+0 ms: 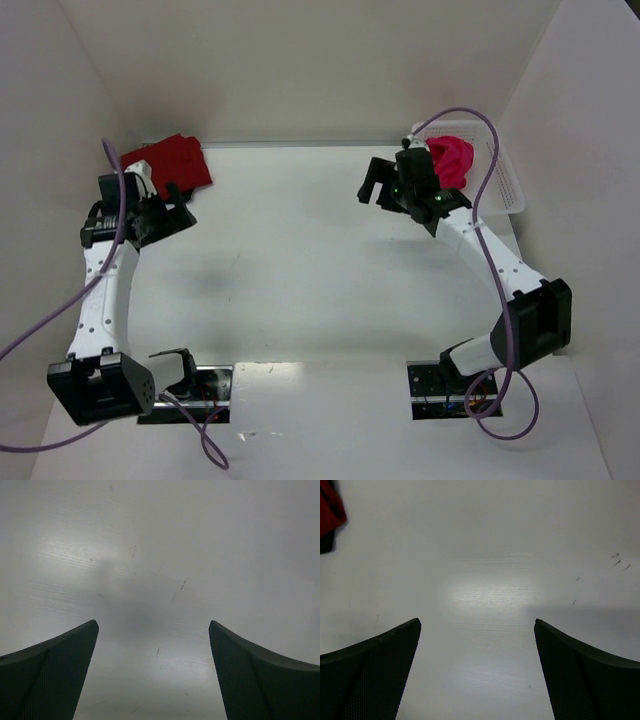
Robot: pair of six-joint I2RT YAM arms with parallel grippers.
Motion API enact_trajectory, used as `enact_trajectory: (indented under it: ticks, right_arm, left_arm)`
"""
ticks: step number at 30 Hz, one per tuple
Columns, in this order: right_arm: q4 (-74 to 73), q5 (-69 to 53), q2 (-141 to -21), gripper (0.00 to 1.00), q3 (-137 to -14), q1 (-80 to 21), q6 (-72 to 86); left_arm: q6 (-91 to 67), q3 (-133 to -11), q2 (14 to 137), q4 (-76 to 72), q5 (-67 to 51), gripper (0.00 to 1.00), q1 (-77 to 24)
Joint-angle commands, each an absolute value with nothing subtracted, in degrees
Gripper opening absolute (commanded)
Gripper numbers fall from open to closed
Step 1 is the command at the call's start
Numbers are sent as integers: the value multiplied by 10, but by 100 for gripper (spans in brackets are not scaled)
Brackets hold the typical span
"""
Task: Fold and stack the t-shirts
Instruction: Put the neatly folded tshirt into the corner of the board with the left arm
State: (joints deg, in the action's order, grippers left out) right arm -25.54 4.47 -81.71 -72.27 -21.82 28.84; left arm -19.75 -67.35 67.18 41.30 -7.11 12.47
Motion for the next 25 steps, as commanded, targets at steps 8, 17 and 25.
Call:
enact_trajectory:
  ticks: [8,17,25]
  right_arm:
    - [-252,88,-753,100,-671,-214,267]
    - [-258,99,-725,100,-657,-214,267]
    - [-252,99,-737,100,-657,-214,267]
  left_arm:
    - [-237,-618,634,365,-38,99,121]
    - [-237,-613,639,359,-43,99,110]
    - [-232,-618,655,359,-43,99,105]
